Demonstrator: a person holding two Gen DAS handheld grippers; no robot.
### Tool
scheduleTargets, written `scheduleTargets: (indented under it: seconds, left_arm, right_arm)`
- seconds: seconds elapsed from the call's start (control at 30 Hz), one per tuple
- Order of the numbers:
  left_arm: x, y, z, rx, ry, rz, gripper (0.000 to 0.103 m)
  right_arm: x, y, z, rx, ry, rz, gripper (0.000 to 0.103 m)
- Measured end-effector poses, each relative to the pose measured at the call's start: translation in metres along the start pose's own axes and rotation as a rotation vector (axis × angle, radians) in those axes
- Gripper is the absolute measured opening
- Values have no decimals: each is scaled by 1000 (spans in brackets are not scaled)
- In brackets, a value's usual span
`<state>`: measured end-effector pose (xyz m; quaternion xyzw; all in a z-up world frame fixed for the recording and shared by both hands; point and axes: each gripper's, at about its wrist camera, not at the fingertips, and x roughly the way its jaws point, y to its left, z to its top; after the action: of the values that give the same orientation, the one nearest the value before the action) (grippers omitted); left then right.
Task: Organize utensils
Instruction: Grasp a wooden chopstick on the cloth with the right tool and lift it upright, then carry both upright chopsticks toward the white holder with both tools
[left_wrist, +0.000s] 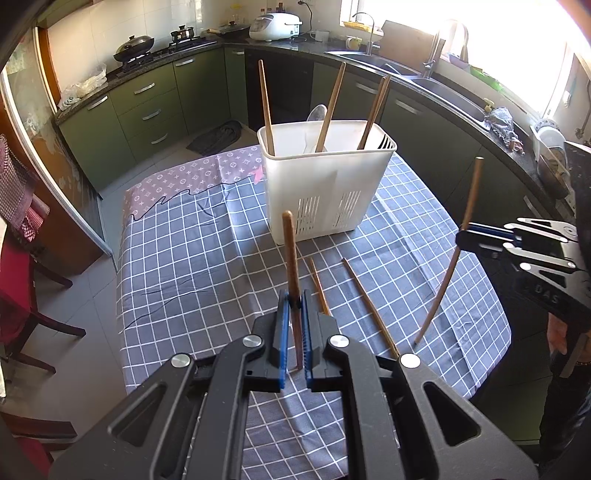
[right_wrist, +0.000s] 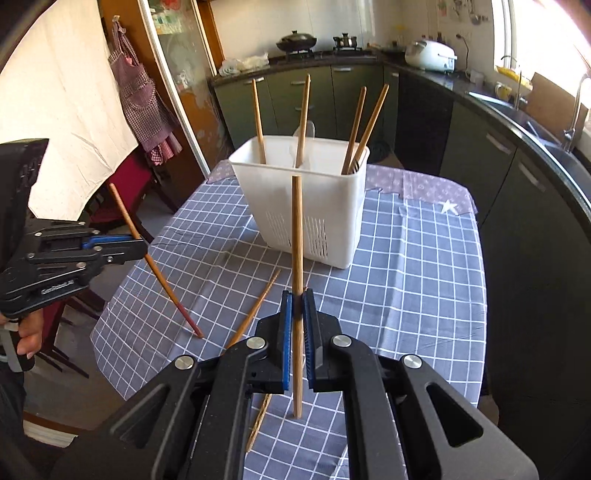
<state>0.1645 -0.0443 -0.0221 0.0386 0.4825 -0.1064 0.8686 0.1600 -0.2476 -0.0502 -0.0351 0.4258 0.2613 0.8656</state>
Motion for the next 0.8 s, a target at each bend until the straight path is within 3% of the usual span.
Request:
scheduleTargets:
  seconds: [0.17,0.8]
  left_arm:
    - [-1,-3,-1,15,-6,8,7]
    - [-2,-5,0,23,-7,12,6]
  right_arm:
    - [-18,12,-8,-36,-45,-23,7]
    - [-22,16,-7,-30,-66,0,7]
